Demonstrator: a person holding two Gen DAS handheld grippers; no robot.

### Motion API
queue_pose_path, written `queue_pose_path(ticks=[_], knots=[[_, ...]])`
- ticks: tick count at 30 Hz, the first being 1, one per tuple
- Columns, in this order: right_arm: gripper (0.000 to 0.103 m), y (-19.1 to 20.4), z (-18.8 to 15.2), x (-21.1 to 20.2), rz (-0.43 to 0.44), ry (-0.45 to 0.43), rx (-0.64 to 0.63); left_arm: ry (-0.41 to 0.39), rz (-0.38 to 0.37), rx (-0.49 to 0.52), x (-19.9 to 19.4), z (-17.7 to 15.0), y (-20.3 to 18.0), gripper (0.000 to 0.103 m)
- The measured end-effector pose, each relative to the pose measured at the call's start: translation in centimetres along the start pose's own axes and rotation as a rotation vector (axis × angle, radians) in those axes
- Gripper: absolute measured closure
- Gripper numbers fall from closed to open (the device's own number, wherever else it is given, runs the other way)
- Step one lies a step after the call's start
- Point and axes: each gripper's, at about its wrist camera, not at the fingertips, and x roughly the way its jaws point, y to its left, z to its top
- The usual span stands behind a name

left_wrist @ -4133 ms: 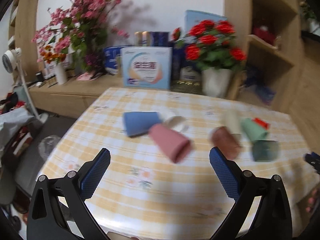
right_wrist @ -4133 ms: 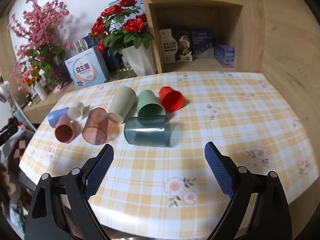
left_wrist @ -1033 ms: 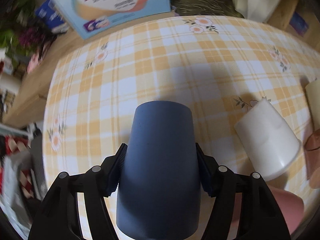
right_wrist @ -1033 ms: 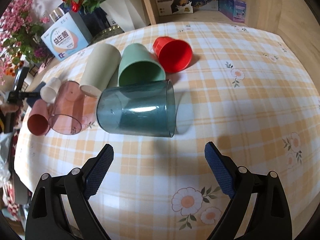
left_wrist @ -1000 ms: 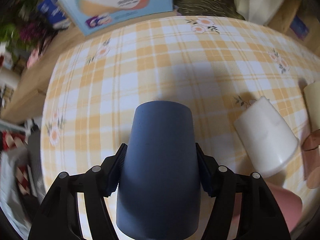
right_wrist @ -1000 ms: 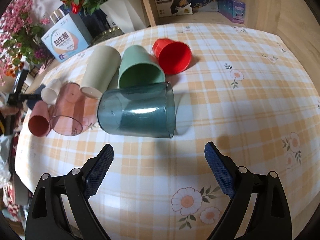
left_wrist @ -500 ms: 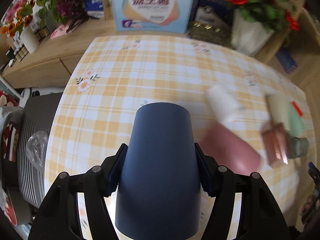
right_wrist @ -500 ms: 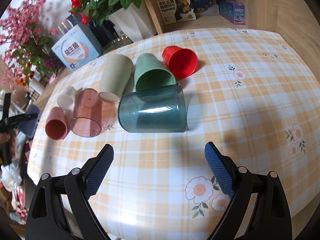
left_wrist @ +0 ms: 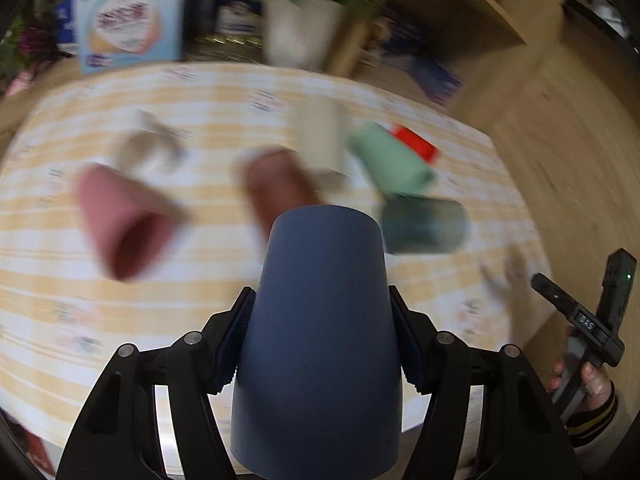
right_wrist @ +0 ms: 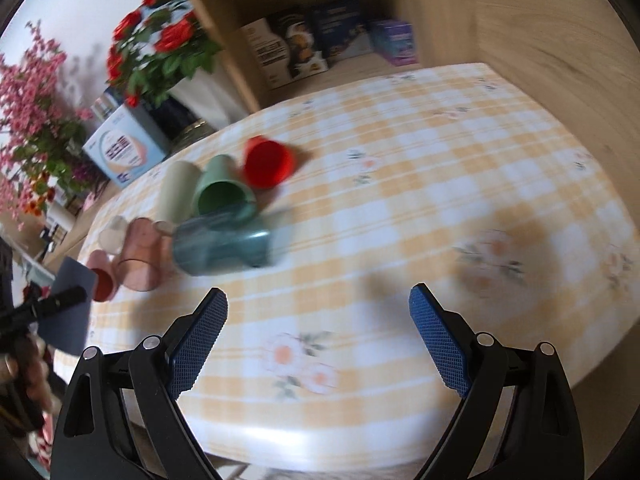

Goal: Flip cup upside down
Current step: 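Lift the blue cup with the left gripper and carry it toward the right tool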

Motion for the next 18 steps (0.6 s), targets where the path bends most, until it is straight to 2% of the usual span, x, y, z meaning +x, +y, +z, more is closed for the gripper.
queue_pose_path(ticks=[2,7,12,18], knots=[[0.014,-2.0,-0.2,-0.8,-0.022,-0.006,0.02,0.025,-0.043,0.013,2.3,-0.8,-3.3,0.04],[0.014,-5.8,-0.3,-2.4,-0.064,-0.027,0.068,0.067,-0.096,0.03,6.5,-1.7,-8.3,0.04],[0.014,-8.2,-0.2,-3.3,-0.099,-0.047,0.106,0.104,-0.069,0.056,9.6,-2.7,-11.6,0.04],[0.014,-9.4,-0.1,-3.3,-0.111,-0.046,0.125,0.109,-0.042,0.057,12.0,-2.1,-14.1,0.04]])
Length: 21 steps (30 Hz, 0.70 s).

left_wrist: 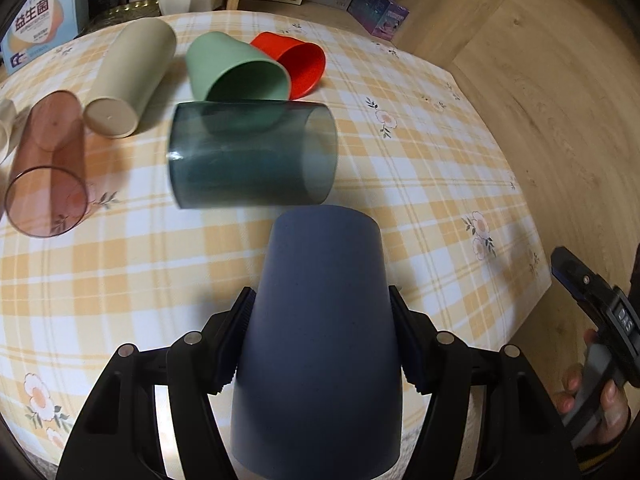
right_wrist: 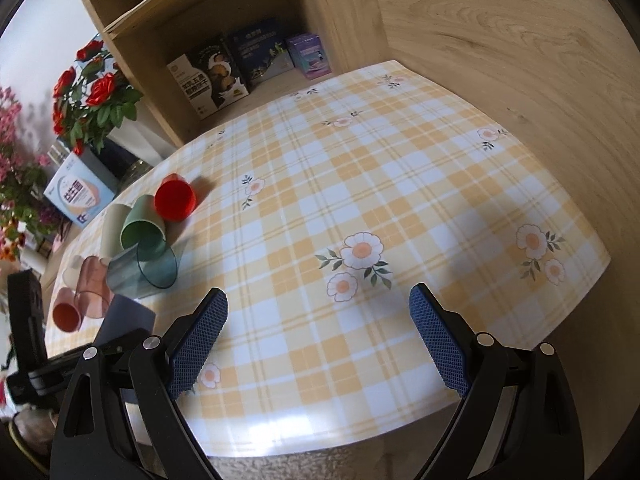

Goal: Flip cup upside down
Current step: 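Lift the blue cup with the left gripper and carry it toward the right tool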

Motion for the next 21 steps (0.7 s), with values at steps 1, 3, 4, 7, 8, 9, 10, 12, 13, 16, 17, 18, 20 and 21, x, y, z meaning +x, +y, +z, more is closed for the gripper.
queue_pose_path(ticks=[1,3,4,7,8,9,10,12,13,16,17,18,20,21], knots=[[0.014,0.0,0.0,0.0,0.0,0.002,-0.002,-0.002,-0.001,0.0,0.1,0.0,0.0,0.04],[0.014,0.0,-0.1,0.0,0.0,0.003,-0.004,-0.002,-0.003,-0.001,0.4,0.0,-0.2,0.04],[0.014,0.0,-0.1,0.0,0.0,0.005,-0.002,0.003,-0.002,-0.001,0.6,0.0,-0.3,0.04],[0.014,-0.1,-0.3,0.1,0.01,0.014,0.003,0.014,0.003,0.005,1.0,-0.1,-0.5,0.04],[0.014,-0.1,-0.4,0.2,0.016,0.018,0.005,0.018,0.002,0.008,1.2,-0.2,-0.6,0.04],[0.014,-0.1,-0.4,0.2,0.016,0.02,0.005,0.021,0.0,0.009,1.1,-0.3,-0.5,0.04],[0.014,0.0,-0.5,0.2,0.01,0.022,0.004,0.026,-0.002,0.006,1.3,-0.4,-0.4,0.04],[0.014,0.1,-0.5,0.2,0.001,0.023,0.002,0.026,-0.008,0.004,1.3,-0.5,-0.4,0.041],[0.014,0.1,-0.5,0.2,-0.003,0.022,0.002,0.021,-0.012,0.009,1.2,-0.6,-0.3,0.041],[0.014,0.5,-0.5,0.0,0.006,0.02,0.002,0.008,-0.013,0.036,0.8,-0.6,-0.6,0.04],[0.014,0.7,-0.5,0.0,0.006,0.019,-0.003,0.002,-0.014,0.044,0.5,-0.6,-0.7,0.039],[0.014,0.9,-0.5,-0.1,0.007,0.02,-0.008,-0.009,-0.014,0.055,0.2,-0.7,-0.8,0.036],[0.014,1.4,-0.5,-0.2,0.01,0.022,-0.015,-0.024,-0.009,0.065,-0.3,-0.8,-0.8,0.031],[0.014,1.6,-0.5,-0.2,0.018,0.025,-0.011,-0.035,-0.007,0.069,-0.7,-0.8,-0.8,0.028]])
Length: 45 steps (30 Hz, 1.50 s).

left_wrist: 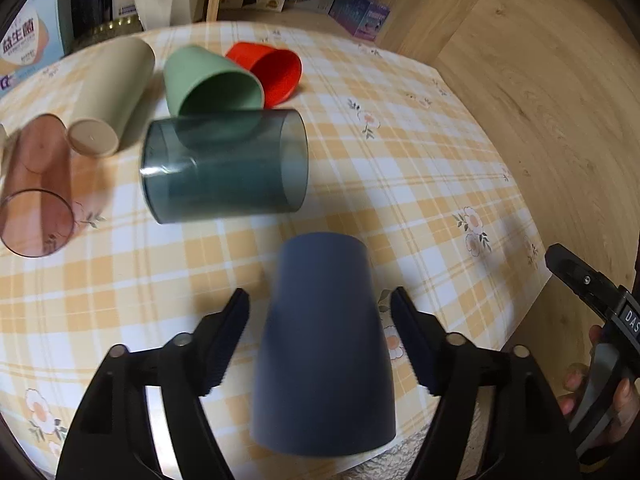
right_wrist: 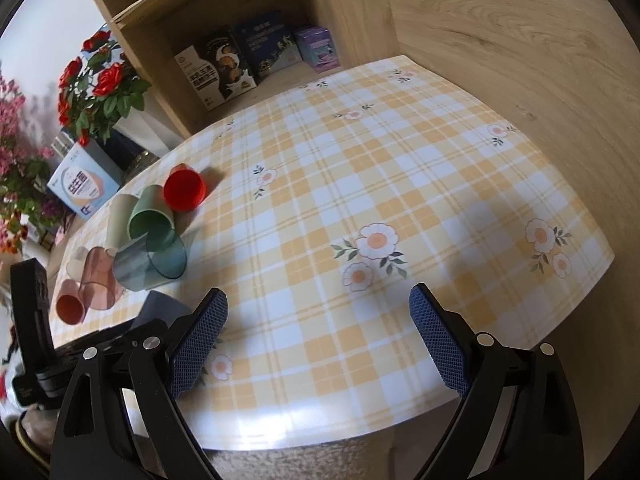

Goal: Flip cup upside down
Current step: 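Lift the blue cup with the left gripper and carry it toward the right tool, then grasp the blue cup with the right gripper while the left gripper releases it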

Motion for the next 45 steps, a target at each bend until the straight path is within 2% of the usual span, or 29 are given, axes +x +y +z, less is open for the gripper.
queue_pose_path(ticks=[9,14,17,24,30,37,45], knots=[[0.014,2.5,-0.4,1.1,0.065,0.079,-0.005,-0.075,0.056,0.004,-3.3,-0.5,1.5,0.015],[0.014,4.4,-0.6,2.1,0.077,0.13,-0.021,-0.127,0.137,-0.018,-5.5,-0.8,3.2,0.006],[0.014,6.0,-0.7,2.9,0.091,0.168,-0.045,-0.178,0.185,-0.035,-7.3,-1.2,4.7,0.006],[0.014,9.4,-0.4,5.4,0.093,0.3,-0.094,-0.238,0.274,-0.076,-10.3,-2.3,7.8,0.006],[0.014,11.4,0.2,8.2,0.133,0.434,-0.06,-0.284,0.276,-0.118,-12.1,-3.4,9.9,0.006],[0.014,14.0,0.3,9.7,0.16,0.477,-0.092,-0.345,0.328,-0.12,-13.4,-4.0,11.2,0.006],[0.014,14.8,-0.3,12.1,0.142,0.534,-0.06,-0.361,0.321,-0.164,-14.3,-4.7,12.8,0.006]])
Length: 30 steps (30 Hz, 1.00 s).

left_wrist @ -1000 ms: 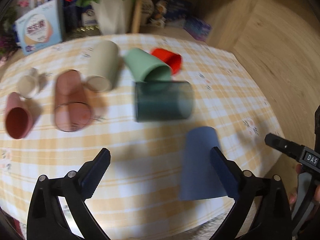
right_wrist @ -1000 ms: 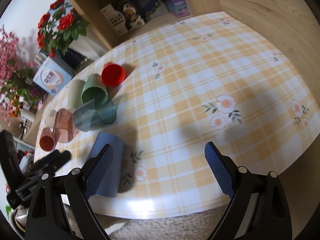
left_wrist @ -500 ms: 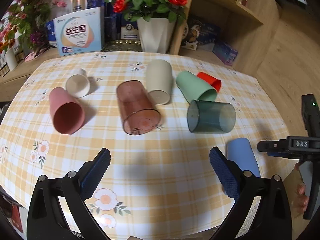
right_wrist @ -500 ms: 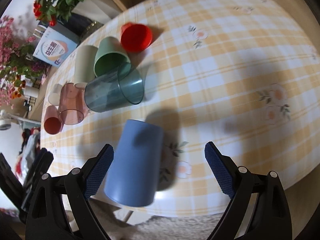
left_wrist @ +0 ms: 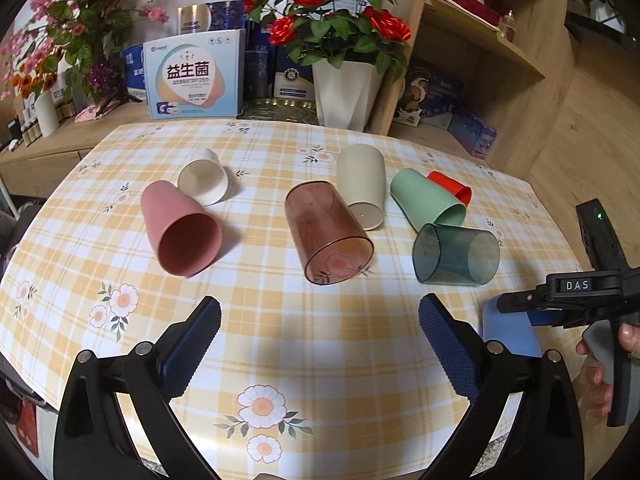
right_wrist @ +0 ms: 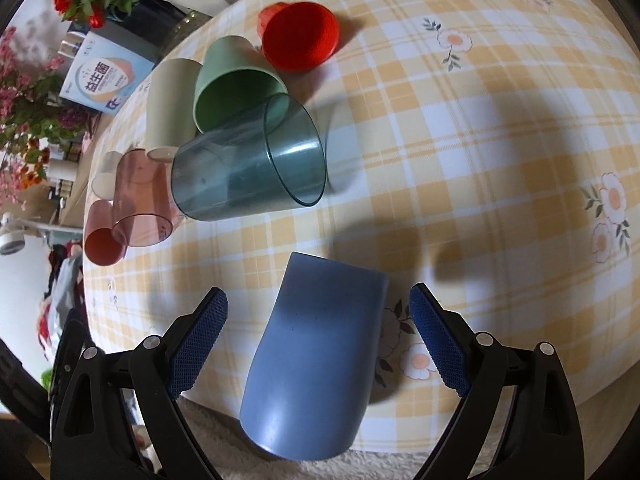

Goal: Flip cup upside down
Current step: 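Grasp the blue cup with the right gripper while the left gripper releases it, then rotate the blue cup rim-down with the right gripper and lower it onto the table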

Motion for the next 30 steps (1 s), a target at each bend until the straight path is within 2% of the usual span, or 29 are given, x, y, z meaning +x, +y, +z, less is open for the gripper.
queue_pose_path(ticks=[9,10,11,12,17,23,30], knots=[[0.014,-0.5,0.4,0.9,0.003,0.007,0.031,0.006,0.001,-0.021,0.1,-0.2,0.5,0.006],[0.017,-0.4,0.5,1.0,0.004,0.008,0.029,0.007,0.001,-0.021,0.1,-0.2,0.5,0.006],[0.025,-0.4,0.5,1.1,0.003,0.011,0.024,0.008,0.0,-0.022,0.1,-0.2,0.5,0.006],[0.04,-0.3,0.5,1.3,-0.01,0.023,0.024,0.009,-0.001,-0.024,0.1,-0.2,0.5,0.006],[0.046,-0.9,0.3,1.6,0.019,0.026,0.043,0.014,-0.003,-0.033,0.0,-0.3,0.5,0.006],[0.048,-0.8,-0.8,0.2,0.076,-0.03,0.034,0.015,-0.004,-0.046,-0.1,-0.4,0.3,0.006],[0.048,-0.6,-3.7,-2.7,0.124,-0.172,-0.028,0.005,-0.009,-0.024,-0.5,-0.6,-0.6,0.006]])
